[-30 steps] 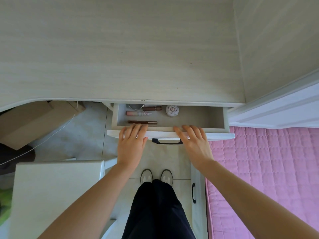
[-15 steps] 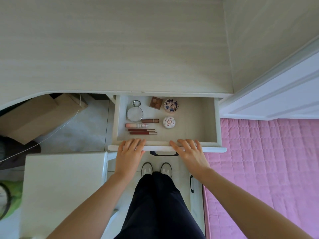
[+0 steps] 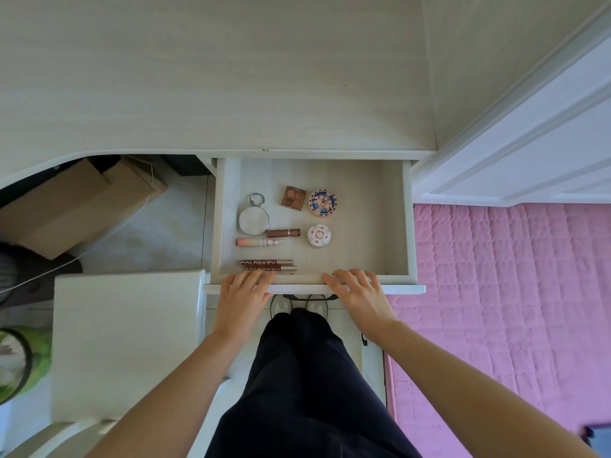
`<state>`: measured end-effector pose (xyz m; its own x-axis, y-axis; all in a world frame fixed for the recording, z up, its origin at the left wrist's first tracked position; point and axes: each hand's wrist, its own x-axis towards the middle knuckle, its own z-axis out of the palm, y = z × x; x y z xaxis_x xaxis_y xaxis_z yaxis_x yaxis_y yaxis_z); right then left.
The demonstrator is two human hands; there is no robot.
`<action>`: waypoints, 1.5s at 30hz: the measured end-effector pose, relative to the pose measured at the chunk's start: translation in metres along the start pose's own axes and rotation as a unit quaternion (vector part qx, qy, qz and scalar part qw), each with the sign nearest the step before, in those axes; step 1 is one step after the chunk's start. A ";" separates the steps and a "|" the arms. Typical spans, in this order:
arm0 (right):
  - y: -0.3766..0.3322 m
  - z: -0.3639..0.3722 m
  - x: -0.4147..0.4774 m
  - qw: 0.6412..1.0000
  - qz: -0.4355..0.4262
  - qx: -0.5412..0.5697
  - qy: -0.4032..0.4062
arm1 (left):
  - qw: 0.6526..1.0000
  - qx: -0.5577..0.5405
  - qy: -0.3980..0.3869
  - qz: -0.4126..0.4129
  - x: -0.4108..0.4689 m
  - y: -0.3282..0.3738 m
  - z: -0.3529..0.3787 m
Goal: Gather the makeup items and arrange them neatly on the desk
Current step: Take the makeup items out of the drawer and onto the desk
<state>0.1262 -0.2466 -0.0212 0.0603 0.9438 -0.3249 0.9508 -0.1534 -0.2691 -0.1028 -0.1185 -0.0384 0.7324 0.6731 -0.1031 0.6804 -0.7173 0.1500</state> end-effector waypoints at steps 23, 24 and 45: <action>0.015 -0.006 0.076 0.983 0.109 0.147 0.032 | 0.981 -0.128 -0.073 -0.126 0.093 -0.034 0.000; 0.017 -0.005 0.086 0.980 0.123 0.154 0.029 | 0.979 -0.131 -0.085 -0.134 0.100 -0.036 0.001; 0.033 0.028 0.216 0.858 0.441 0.263 0.011 | 0.971 -0.061 -0.123 -0.198 0.153 -0.048 0.065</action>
<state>0.1616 -0.0562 -0.1256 0.6968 0.3978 -0.5969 0.2651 -0.9160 -0.3010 -0.0212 0.0074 -0.1253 0.4089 0.8173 -0.4059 0.9124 -0.3751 0.1639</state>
